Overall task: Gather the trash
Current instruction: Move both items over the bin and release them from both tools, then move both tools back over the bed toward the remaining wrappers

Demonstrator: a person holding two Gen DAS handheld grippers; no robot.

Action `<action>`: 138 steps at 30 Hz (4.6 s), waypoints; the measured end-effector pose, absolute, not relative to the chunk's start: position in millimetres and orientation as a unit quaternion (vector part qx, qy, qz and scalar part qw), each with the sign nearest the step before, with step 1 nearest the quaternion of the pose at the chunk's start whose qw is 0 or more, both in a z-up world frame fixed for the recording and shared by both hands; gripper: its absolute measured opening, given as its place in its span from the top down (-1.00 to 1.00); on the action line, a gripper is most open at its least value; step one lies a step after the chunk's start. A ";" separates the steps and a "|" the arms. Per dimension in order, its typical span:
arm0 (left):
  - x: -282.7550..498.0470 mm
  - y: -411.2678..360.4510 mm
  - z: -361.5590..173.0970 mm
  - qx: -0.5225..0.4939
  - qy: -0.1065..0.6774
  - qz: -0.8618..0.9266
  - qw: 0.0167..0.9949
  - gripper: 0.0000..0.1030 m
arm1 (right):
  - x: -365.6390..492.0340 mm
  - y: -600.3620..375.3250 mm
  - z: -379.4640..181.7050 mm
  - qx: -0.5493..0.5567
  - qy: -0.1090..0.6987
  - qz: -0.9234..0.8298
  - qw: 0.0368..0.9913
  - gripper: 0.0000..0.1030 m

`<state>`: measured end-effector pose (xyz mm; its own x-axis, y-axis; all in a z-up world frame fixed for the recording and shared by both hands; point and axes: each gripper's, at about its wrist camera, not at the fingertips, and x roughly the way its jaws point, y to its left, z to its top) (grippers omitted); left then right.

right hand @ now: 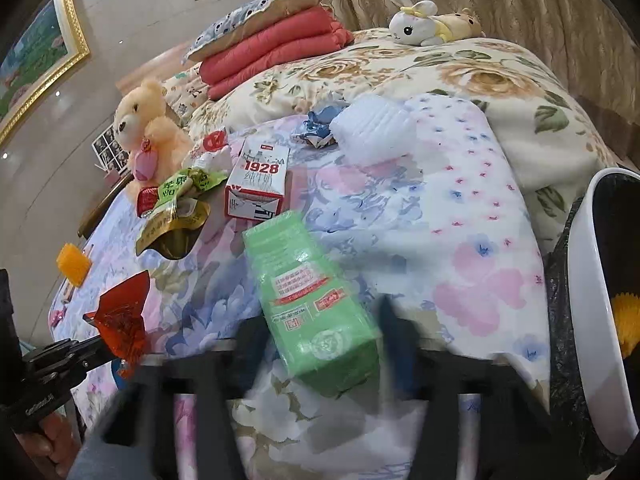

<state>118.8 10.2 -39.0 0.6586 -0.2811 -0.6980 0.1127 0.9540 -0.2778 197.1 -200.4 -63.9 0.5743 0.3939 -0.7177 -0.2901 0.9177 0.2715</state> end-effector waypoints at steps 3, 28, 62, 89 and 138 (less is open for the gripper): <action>122.2 -1.2 -36.5 -0.101 0.399 -0.121 0.904 0.95 | 186.6 -209.4 -58.9 0.069 0.412 0.191 0.888 0.36; 148.2 -118.7 -9.4 -0.036 0.387 -0.226 0.893 0.95 | 130.9 -333.9 -10.2 0.146 0.350 0.105 0.919 0.36; 183.8 -240.7 8.8 0.030 0.374 -0.295 0.879 0.95 | 129.5 -421.5 -19.3 0.179 0.351 0.029 0.919 0.36; 197.8 -249.2 -0.2 -0.005 0.388 -0.298 0.872 -0.01 | 145.6 -439.4 -27.8 0.200 0.365 0.011 0.909 -0.10; 137.3 60.6 -62.2 -0.165 0.406 -0.043 0.898 -0.13 | 153.5 -183.5 -55.1 0.140 0.413 0.213 0.875 -0.71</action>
<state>137.3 60.6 -62.2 0.6667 -0.2111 -0.7148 -0.0570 0.9418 -0.3313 153.5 -183.5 -55.1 0.5688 0.4878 -0.6622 -0.2574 0.8703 0.4199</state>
